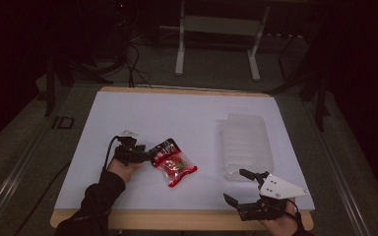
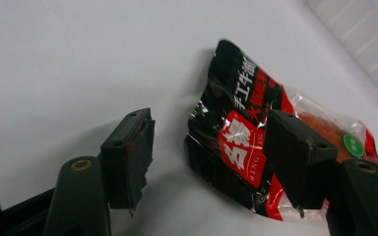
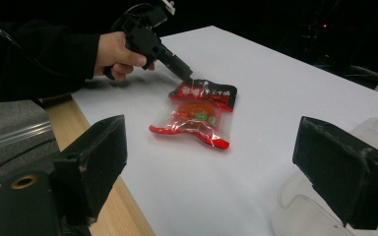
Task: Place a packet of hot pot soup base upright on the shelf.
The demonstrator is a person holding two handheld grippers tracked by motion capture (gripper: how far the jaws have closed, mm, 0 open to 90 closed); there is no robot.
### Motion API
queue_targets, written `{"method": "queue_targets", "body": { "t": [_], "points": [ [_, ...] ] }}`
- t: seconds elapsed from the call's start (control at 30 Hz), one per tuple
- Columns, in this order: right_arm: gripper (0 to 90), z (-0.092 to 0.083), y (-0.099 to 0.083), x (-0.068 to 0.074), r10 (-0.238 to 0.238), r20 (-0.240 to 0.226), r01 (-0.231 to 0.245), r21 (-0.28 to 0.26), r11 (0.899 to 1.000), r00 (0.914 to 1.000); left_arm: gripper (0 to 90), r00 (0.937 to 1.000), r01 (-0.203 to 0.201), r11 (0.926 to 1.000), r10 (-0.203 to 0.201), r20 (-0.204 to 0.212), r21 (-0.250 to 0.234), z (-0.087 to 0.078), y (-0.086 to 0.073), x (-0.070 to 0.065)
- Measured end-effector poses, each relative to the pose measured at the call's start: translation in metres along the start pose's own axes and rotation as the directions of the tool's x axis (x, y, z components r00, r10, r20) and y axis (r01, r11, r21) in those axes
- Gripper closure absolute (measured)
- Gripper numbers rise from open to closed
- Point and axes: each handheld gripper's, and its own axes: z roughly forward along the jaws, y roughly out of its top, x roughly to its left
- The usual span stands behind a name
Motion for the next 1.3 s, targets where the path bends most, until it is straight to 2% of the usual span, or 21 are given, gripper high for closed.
{"method": "queue_targets", "body": {
  "t": [0.07,0.27,0.37,0.4,0.47,0.53,0.6,0.67,0.7,0.73,0.77,0.87,0.93,0.97,1.0,1.03,1.1,1.17,1.2,1.27,1.3],
  "points": [
    [13.4,0.000,0.000,0.000,-0.001,-0.001,0.001,0.001,1.000,1.0000,38.6,0.9994,0.005,1.0000,-0.006,0.034,0.006,0.004,-0.001,-0.001],
    [13.5,0.001,0.000,0.000,-0.002,-0.001,0.002,0.007,1.000,1.0000,41.8,0.9985,0.005,0.9995,-0.007,0.054,0.031,0.013,-0.004,-0.004],
    [13.6,0.001,0.000,-0.001,0.003,0.000,-0.003,0.003,1.000,1.0000,46.4,0.9991,-0.016,0.9993,0.015,0.040,0.033,0.014,-0.006,-0.009],
    [13.7,0.001,0.000,-0.001,0.004,-0.001,-0.004,0.005,1.000,1.0000,49.6,0.9987,-0.034,0.9987,0.032,0.040,0.037,0.015,-0.007,-0.010],
    [13.7,0.001,0.000,-0.001,0.004,-0.001,-0.004,0.005,1.000,1.0000,52.1,0.9957,-0.092,0.9950,0.092,0.009,0.038,0.016,-0.009,-0.017],
    [13.7,0.001,0.000,-0.001,0.002,0.002,-0.002,0.007,1.000,1.0000,52.6,0.9892,-0.144,0.9886,0.145,-0.023,0.044,0.017,-0.010,-0.025],
    [13.8,0.001,0.000,-0.001,0.004,0.003,-0.004,0.007,1.000,1.0000,53.4,0.9781,-0.197,0.9792,0.200,-0.059,0.049,0.019,-0.013,-0.033],
    [13.8,0.001,0.000,-0.001,0.004,0.008,-0.004,0.009,1.000,1.0000,55.3,0.9591,-0.256,0.9651,0.261,-0.111,0.057,0.021,-0.016,-0.040],
    [13.9,0.001,0.000,-0.001,0.006,0.010,-0.006,0.010,1.000,0.9999,57.4,0.9529,-0.268,0.9615,0.274,-0.130,0.060,0.022,-0.017,-0.043],
    [13.9,0.001,0.000,-0.001,0.006,0.009,-0.007,0.009,1.000,0.9999,57.5,0.9528,-0.265,0.9622,0.271,-0.137,0.063,0.022,-0.017,-0.045],
    [13.9,0.001,0.000,-0.001,0.006,0.010,-0.006,0.009,1.000,0.9999,58.5,0.9494,-0.271,0.9603,0.278,-0.147,0.068,0.022,-0.017,-0.046],
    [13.9,0.002,0.000,-0.001,0.008,0.012,-0.008,0.012,1.000,0.9999,67.2,0.9454,-0.277,0.9589,0.283,-0.161,0.060,0.021,-0.019,-0.047],
    [13.9,0.002,0.000,-0.002,0.007,0.013,-0.007,0.010,1.000,0.9999,77.5,0.9435,-0.296,0.9530,0.302,-0.136,0.067,0.021,-0.020,-0.049],
    [13.9,0.002,0.000,-0.001,0.008,0.015,-0.008,0.011,1.000,0.9999,84.3,0.9335,-0.318,0.9450,0.326,-0.149,0.075,0.021,-0.021,-0.054],
    [13.9,0.002,0.000,-0.002,0.008,0.015,-0.008,0.013,1.000,0.9999,86.0,0.9237,-0.337,0.9376,0.347,-0.162,0.085,0.021,-0.022,-0.057],
    [13.9,0.002,-0.001,-0.002,0.008,0.013,-0.009,0.014,1.000,0.9999,86.9,0.9239,-0.335,0.9379,0.346,-0.164,0.091,0.021,-0.021,-0.058],
    [14.1,0.003,-0.001,-0.002,0.009,0.015,-0.009,0.017,1.000,0.9999,87.6,0.9401,-0.295,0.9509,0.306,-0.150,0.093,0.020,-0.019,-0.055],
    [14.2,0.002,-0.001,-0.002,0.007,0.016,-0.007,0.015,1.000,0.9998,88.2,0.9507,-0.271,0.9585,0.281,-0.131,0.088,0.019,-0.018,-0.052],
    [14.2,0.002,0.000,-0.002,0.008,0.016,-0.009,0.015,1.000,0.9998,88.4,0.9591,-0.249,0.9647,0.258,-0.117,0.085,0.019,-0.017,-0.050],
    [14.7,0.001,0.000,-0.002,0.013,0.017,-0.013,0.014,1.000,0.9998,88.5,0.9600,-0.249,0.9652,0.257,-0.111,0.079,0.017,-0.015,-0.050],
    [14.9,0.001,0.000,-0.003,0.015,0.016,-0.015,0.011,1.000,0.9998,88.7,0.9648,-0.238,0.9693,0.243,-0.100,0.062,0.014,-0.012,-0.050]
  ]
}}
